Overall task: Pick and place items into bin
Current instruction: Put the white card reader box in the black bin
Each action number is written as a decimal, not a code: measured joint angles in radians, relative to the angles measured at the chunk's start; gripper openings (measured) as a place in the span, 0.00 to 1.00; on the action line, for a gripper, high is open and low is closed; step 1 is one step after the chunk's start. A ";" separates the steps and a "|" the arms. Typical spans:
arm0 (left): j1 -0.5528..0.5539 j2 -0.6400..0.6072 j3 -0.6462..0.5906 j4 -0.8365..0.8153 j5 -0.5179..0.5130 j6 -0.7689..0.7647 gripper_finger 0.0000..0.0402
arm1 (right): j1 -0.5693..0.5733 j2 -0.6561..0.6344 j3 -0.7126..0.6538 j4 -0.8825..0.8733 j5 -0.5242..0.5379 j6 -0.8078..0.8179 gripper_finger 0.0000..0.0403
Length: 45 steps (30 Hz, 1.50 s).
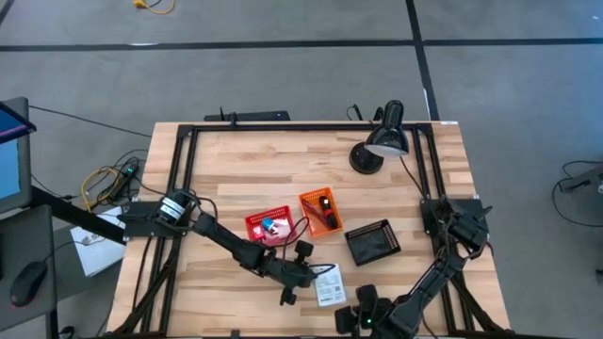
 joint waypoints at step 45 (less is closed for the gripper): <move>-0.016 -0.024 -0.006 0.042 0.002 0.029 0.00 | -0.131 0.003 -0.096 0.169 0.198 -0.200 0.37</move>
